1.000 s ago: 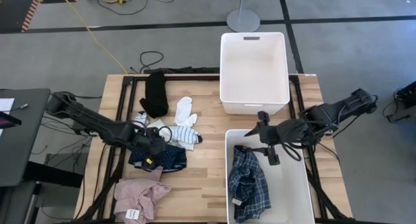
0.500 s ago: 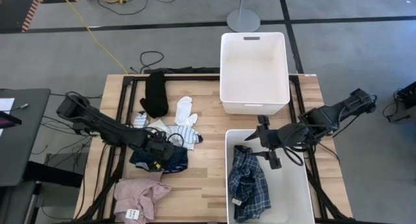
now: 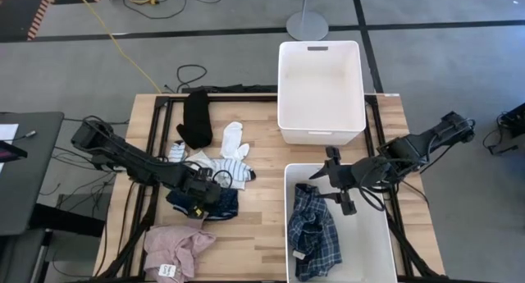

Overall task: Sort clothes
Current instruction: Put the blue polo shirt into the bottom white laundry bin

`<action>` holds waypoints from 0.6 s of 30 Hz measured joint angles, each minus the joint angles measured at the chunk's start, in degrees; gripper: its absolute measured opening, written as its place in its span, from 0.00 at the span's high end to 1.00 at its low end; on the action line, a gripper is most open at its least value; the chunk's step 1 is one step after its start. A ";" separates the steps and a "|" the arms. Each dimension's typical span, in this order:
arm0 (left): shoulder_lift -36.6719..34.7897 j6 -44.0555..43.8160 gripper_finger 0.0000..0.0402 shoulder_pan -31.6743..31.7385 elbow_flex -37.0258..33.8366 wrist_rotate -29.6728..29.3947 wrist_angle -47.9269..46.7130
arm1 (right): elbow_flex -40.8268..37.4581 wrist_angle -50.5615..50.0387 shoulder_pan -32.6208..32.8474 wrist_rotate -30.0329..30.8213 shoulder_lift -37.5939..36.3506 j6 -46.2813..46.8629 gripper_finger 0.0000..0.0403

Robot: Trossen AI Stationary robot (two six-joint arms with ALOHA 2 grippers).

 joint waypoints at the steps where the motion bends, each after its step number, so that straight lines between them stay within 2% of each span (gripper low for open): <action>1: 0.00 0.39 0.70 0.00 0.00 -0.02 0.04 | 0.01 0.03 0.00 0.01 0.00 0.00 0.35; 7: 0.06 1.16 0.70 -0.04 0.14 -0.36 0.80 | 0.00 0.22 -0.02 -0.01 0.00 0.44 0.35; 18: 0.39 4.44 0.70 -1.82 4.42 -3.28 0.39 | 0.02 0.39 -0.02 -0.01 0.00 0.42 0.35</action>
